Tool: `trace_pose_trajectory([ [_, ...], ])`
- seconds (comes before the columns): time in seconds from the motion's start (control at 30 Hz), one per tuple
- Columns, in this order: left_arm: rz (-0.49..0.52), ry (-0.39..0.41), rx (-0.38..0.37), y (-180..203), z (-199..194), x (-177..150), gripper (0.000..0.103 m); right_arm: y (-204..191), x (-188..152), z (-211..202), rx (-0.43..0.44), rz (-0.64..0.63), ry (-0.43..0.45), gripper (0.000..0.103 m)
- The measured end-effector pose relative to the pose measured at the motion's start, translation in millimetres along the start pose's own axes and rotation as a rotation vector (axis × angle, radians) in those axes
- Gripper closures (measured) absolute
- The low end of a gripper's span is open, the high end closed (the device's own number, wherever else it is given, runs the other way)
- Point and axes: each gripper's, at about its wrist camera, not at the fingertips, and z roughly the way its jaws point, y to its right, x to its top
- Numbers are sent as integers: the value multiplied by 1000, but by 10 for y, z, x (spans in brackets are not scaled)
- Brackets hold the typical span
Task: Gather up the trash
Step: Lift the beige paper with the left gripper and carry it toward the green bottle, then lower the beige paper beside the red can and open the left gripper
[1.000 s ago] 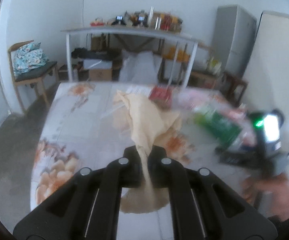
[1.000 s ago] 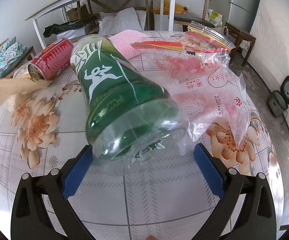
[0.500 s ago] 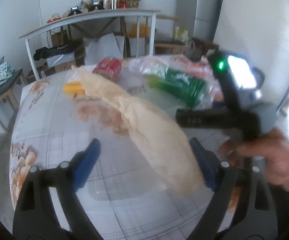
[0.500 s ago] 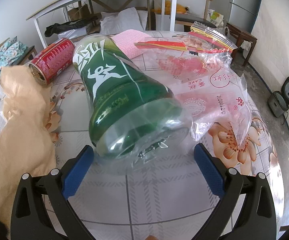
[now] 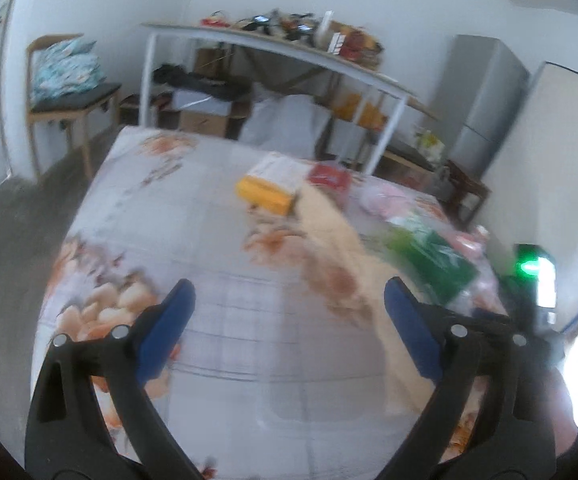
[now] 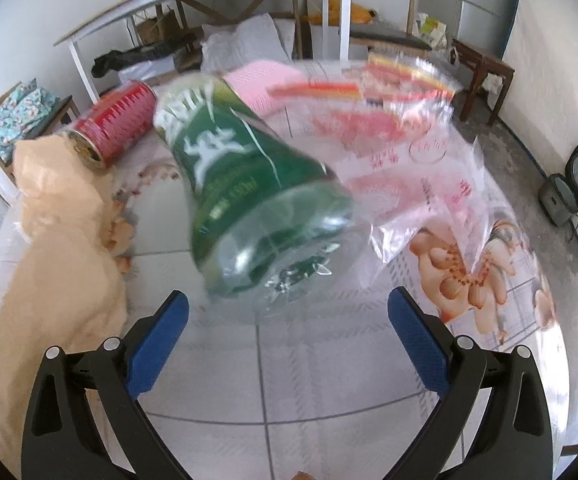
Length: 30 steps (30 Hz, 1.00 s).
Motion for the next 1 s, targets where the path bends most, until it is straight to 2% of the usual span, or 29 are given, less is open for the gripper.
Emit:
trace_pose_trajectory([
  [0.17,10,-72,52,-39,161,-79,11,-77,33,-174,10,-23,60,6],
  [0.3,16,-112,67,-10,293,-141,11,-51,161,-405,116,35,130,6],
  [0.37,14,-116,63,17,295,-158,11,-141,263,-434,141,22,134,6],
  [0.43,21,-117,60,47,298,-173,11,-328,306,-393,114,-53,118,6],
  [0.53,42,-120,59,94,302,-205,11,-574,270,-327,12,-140,115,6],
  [0.67,70,-122,65,133,305,-222,11,-639,133,-365,-112,-239,155,6],
  [0.8,54,-110,59,120,277,-187,11,-463,-2,-452,-97,-235,129,6],
  [0.93,41,-121,65,111,295,-186,11,-211,-39,-594,-45,-198,148,6],
  [1.0,42,-134,72,120,319,-198,11,-96,-49,-588,-46,-180,144,6],
])
